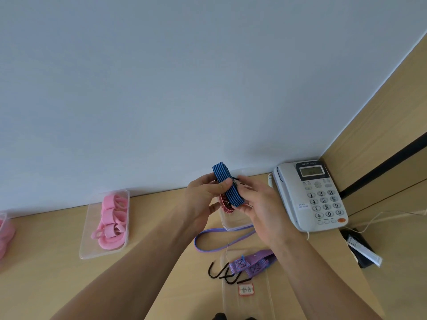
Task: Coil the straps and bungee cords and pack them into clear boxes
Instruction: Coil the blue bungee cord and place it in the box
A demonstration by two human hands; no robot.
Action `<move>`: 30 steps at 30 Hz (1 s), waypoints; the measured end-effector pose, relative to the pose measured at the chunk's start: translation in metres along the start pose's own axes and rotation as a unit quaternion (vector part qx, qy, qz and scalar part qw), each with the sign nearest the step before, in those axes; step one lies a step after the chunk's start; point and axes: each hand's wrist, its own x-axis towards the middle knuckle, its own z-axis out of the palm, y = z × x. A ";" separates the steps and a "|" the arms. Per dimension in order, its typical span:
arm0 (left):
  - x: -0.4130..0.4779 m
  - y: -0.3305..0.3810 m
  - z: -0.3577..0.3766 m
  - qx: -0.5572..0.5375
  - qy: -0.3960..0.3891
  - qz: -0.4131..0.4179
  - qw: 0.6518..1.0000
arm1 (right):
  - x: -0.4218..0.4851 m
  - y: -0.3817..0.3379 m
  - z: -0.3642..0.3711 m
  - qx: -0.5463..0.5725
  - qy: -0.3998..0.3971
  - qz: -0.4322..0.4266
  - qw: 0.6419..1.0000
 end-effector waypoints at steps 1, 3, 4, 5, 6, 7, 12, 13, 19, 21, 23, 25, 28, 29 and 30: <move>0.003 -0.001 -0.003 -0.016 -0.006 -0.011 1.000 | 0.003 0.001 -0.002 -0.002 0.009 0.004 1.000; 0.006 -0.001 -0.006 -0.054 -0.031 -0.036 0.997 | 0.007 -0.002 -0.004 -0.032 -0.011 0.010 0.999; 0.009 -0.001 -0.007 -0.073 -0.045 -0.044 0.995 | 0.009 -0.005 -0.006 -0.056 -0.036 0.010 0.998; 0.012 -0.002 -0.009 -0.088 -0.054 -0.048 0.993 | 0.012 -0.009 -0.007 -0.086 -0.057 0.009 0.995; 0.016 -0.003 -0.009 -0.100 -0.059 -0.048 0.992 | 0.017 -0.013 -0.009 -0.124 -0.063 0.003 0.990; 0.020 -0.004 -0.010 -0.111 -0.058 -0.045 0.991 | 0.023 -0.016 -0.012 -0.169 -0.046 -0.011 0.984; 0.041 -0.008 -0.026 -0.126 0.001 -0.043 0.991 | 0.050 -0.007 -0.035 -0.408 0.149 -0.105 0.894; 0.044 -0.009 -0.031 -0.132 0.009 -0.049 0.990 | 0.052 0.002 -0.033 -0.437 0.132 -0.107 0.883; 0.055 -0.024 -0.044 -0.131 0.030 -0.081 0.988 | 0.074 0.054 -0.010 -0.692 0.008 -0.099 0.715; 0.057 -0.027 -0.048 -0.132 0.032 -0.083 0.987 | 0.077 0.063 -0.006 -0.725 0.018 -0.097 0.682; 0.058 -0.029 -0.051 -0.134 0.034 -0.085 0.987 | 0.079 0.066 -0.003 -0.736 0.029 -0.099 0.669; 0.060 -0.030 -0.052 -0.135 0.033 -0.083 0.987 | 0.081 0.066 0.001 -0.746 0.023 -0.100 0.659; 0.062 -0.031 -0.052 -0.141 0.027 -0.084 0.986 | 0.085 0.066 0.005 -0.734 0.015 -0.095 0.673; 0.063 -0.032 -0.052 -0.145 0.026 -0.085 0.985 | 0.087 0.068 0.005 -0.734 0.018 -0.094 0.673; 0.063 -0.034 -0.053 -0.148 0.025 -0.086 0.985 | 0.087 0.069 0.004 -0.734 0.023 -0.095 0.672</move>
